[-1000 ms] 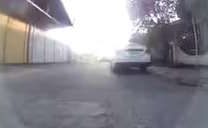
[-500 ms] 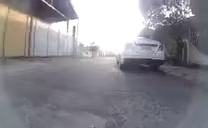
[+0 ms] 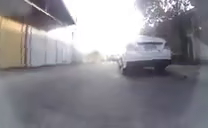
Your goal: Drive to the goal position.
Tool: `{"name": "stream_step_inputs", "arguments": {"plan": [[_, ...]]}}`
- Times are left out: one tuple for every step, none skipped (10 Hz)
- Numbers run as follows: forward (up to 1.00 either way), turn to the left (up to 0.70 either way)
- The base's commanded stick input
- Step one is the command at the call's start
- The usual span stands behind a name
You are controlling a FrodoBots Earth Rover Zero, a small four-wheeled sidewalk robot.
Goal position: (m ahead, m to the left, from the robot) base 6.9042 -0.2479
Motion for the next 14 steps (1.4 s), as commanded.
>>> {"name": "stream_step_inputs", "arguments": {"plan": [[1.0,0.01],[1.0,0.01],[1.0,0.01],[1.0,0.01],[1.0,0.01],[1.0,0.01],[1.0,0.01],[1.0,0.01],[1.0,0.01],[1.0,0.01],[1.0,0.01],[1.0,0.01],[1.0,0.01],[1.0,0.29]]}}
